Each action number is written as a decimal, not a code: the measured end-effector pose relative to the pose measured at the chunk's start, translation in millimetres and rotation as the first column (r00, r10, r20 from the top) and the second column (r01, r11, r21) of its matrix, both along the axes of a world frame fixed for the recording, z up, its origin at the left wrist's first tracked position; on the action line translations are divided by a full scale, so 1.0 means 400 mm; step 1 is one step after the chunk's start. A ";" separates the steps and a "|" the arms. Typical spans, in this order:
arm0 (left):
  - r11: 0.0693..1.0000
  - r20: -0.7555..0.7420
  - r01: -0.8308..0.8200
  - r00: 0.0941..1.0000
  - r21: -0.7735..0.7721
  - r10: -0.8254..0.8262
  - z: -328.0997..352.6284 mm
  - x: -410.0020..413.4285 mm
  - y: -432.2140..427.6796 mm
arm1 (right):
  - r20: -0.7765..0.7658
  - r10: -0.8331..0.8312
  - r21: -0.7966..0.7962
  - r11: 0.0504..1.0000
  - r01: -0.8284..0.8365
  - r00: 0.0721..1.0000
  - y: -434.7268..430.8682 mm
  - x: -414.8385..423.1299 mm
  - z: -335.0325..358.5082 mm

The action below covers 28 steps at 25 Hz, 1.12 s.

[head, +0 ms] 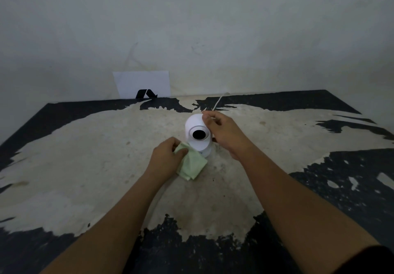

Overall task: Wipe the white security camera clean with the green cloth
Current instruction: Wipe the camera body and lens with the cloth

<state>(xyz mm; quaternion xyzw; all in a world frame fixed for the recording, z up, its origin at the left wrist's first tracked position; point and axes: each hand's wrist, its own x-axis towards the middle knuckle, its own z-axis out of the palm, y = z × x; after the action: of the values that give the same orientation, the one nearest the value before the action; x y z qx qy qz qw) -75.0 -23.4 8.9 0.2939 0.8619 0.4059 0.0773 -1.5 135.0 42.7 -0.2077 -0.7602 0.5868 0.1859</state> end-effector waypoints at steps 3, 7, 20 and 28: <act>0.997 0.002 0.037 0.999 0.069 -0.037 0.008 0.020 -0.045 | 0.038 -0.126 0.118 0.986 0.121 0.991 -0.017 0.050 0.008; 0.971 0.009 0.154 0.987 0.185 -0.158 0.051 0.061 -0.071 | 0.163 0.146 0.216 0.960 -0.180 0.976 -0.062 0.148 -0.016; 0.901 0.326 0.196 0.885 0.387 -0.333 0.088 -0.029 0.019 | 0.193 -0.073 0.550 0.834 -0.046 0.979 0.026 0.069 -0.089; 0.908 0.141 0.200 0.953 0.367 -0.267 0.062 -0.056 0.035 | 0.211 -0.379 0.531 0.818 0.220 0.901 -0.086 -0.021 -0.124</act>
<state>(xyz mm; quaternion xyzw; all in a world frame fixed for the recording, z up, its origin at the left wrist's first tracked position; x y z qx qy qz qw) -97.3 -9.5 33.6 0.3647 0.7235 0.5658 0.1531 -9.8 100.8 -6.8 -0.3602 -0.8611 0.2958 0.2033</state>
